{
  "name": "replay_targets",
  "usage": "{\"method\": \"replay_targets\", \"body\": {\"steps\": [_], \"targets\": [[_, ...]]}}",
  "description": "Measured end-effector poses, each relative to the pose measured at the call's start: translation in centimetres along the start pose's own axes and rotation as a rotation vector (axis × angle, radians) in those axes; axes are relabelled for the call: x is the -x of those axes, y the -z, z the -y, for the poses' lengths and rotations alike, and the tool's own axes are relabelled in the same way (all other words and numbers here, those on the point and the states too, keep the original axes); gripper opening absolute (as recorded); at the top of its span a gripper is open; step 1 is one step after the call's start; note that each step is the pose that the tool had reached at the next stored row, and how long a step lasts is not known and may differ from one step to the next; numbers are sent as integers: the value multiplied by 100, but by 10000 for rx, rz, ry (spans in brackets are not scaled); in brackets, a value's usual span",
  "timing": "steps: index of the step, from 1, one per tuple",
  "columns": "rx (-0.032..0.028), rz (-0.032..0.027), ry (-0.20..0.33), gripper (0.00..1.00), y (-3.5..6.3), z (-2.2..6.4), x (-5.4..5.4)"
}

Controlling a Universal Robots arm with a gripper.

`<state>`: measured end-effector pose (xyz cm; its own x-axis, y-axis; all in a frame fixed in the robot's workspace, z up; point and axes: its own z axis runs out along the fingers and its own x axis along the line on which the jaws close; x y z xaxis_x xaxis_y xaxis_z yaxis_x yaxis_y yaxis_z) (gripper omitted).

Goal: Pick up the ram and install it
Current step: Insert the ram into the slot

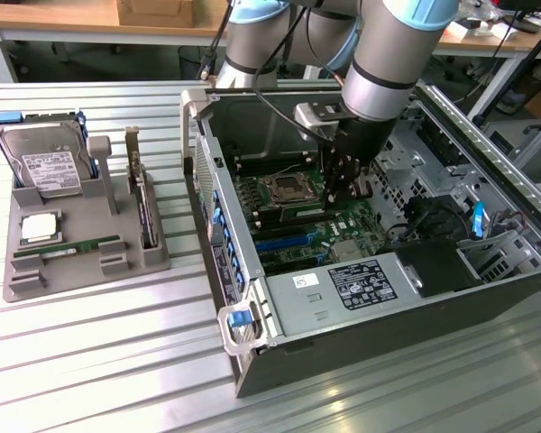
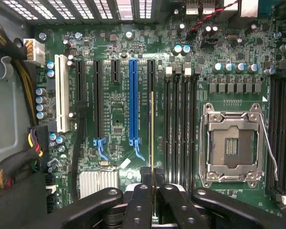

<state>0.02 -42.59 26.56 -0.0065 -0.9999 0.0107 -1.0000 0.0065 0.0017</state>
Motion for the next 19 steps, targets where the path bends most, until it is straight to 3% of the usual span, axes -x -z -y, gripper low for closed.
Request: {"method": "replay_targets", "body": {"steps": [12,19], "targets": [[0,-3,-7,12,-28,-144,29],[0,0,-8,12,-57,-149,128]]}}
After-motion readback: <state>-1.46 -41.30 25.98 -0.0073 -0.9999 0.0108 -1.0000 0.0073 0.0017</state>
